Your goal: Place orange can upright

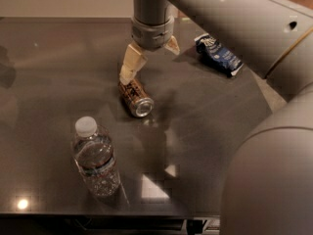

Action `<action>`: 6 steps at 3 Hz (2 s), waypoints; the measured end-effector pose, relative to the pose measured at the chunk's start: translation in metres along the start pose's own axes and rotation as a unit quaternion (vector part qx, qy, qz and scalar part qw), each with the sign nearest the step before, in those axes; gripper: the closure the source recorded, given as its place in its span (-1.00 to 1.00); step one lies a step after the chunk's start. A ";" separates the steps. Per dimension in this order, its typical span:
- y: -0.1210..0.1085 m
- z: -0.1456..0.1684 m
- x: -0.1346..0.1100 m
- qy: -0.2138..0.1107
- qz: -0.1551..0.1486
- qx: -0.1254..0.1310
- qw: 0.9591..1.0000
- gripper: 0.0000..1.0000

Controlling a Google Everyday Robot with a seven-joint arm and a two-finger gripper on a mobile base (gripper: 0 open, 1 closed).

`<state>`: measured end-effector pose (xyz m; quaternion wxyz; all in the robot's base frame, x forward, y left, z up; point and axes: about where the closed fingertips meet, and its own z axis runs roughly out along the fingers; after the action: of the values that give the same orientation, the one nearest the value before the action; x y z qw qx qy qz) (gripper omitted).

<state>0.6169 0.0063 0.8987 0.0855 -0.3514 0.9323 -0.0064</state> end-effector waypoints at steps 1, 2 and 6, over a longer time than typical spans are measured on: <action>0.016 -0.001 -0.011 -0.004 -0.005 -0.009 1.000 -1.00; 0.032 0.007 -0.020 -0.001 -0.010 -0.020 1.000 -1.00; 0.049 0.043 -0.014 0.047 -0.003 -0.037 0.998 -1.00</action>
Offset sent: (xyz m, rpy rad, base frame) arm -0.0145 0.0525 -0.0140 0.0213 0.0672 0.0394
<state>0.6027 0.0544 0.8549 0.0287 -0.3565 0.9338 0.0111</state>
